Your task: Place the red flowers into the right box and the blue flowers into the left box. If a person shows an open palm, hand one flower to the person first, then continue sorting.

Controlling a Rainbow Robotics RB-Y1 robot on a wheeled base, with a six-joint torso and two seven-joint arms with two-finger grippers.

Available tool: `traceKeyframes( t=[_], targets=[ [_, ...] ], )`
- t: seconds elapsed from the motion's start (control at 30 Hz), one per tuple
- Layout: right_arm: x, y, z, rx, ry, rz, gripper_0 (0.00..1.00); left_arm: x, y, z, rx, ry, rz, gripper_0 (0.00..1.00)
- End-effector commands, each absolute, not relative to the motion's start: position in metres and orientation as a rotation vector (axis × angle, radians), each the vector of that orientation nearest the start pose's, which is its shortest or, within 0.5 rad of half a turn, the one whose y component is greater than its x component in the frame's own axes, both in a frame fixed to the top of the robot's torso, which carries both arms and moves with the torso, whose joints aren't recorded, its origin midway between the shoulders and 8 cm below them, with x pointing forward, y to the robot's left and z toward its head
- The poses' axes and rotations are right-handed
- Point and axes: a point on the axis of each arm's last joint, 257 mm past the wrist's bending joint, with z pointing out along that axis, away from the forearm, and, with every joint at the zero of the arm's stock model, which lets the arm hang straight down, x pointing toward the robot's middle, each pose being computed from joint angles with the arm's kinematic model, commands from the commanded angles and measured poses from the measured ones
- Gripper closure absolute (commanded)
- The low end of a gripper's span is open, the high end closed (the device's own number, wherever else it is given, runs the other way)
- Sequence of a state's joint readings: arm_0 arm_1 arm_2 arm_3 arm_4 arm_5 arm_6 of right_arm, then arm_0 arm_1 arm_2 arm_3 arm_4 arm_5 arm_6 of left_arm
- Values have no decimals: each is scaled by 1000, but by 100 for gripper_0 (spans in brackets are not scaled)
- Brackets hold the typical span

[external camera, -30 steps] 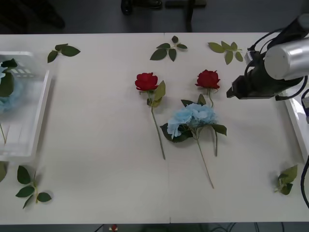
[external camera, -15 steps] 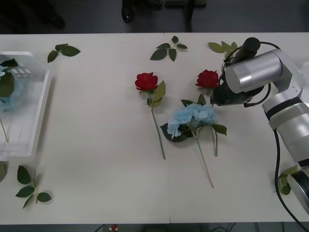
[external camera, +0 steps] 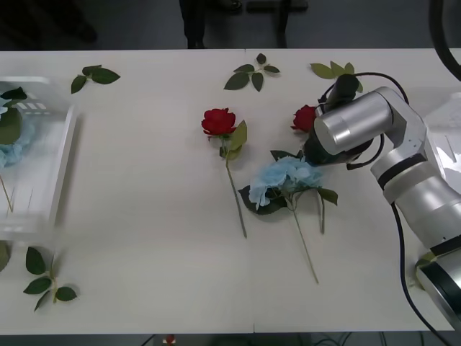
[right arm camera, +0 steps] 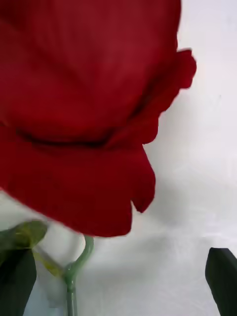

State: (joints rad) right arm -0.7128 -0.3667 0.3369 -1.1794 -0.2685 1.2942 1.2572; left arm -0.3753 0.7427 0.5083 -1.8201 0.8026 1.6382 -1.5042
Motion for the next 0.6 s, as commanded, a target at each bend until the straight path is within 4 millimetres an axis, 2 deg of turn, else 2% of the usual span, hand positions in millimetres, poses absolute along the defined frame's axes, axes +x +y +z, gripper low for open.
traceKeyframes(
  t=[0.03, 0.17, 0.3, 0.37, 0.47, 0.5, 0.57, 0.6],
  targets=[
    [589, -210, -294, -87, 2576, -141, 0, 515, 397, -57, -168, 2249, -155, 0],
    [589, -210, -296, -89, 2576, -144, 0, 545, 358, -70, -198, 2207, -156, 0],
    [587, -207, -299, -95, 2581, -143, 0, 568, 318, -95, -233, 2186, -170, 0],
    [586, -206, -300, -96, 2581, -142, 14, 577, 300, -109, -243, 2185, -156, 0],
    [586, -204, -302, -100, 2581, -137, 23, 586, 277, -126, -242, 2187, -92, 0],
    [586, -203, -305, -98, 2578, -128, 31, 590, 267, -136, -242, 2192, -38, 0],
    [587, -201, -307, -97, 2578, -118, 36, 594, 253, -145, -248, 2195, -19, 0],
    [588, -199, -309, -97, 2574, -107, 37, 598, 233, -156, -251, 2204, -32, 0]
  ],
)
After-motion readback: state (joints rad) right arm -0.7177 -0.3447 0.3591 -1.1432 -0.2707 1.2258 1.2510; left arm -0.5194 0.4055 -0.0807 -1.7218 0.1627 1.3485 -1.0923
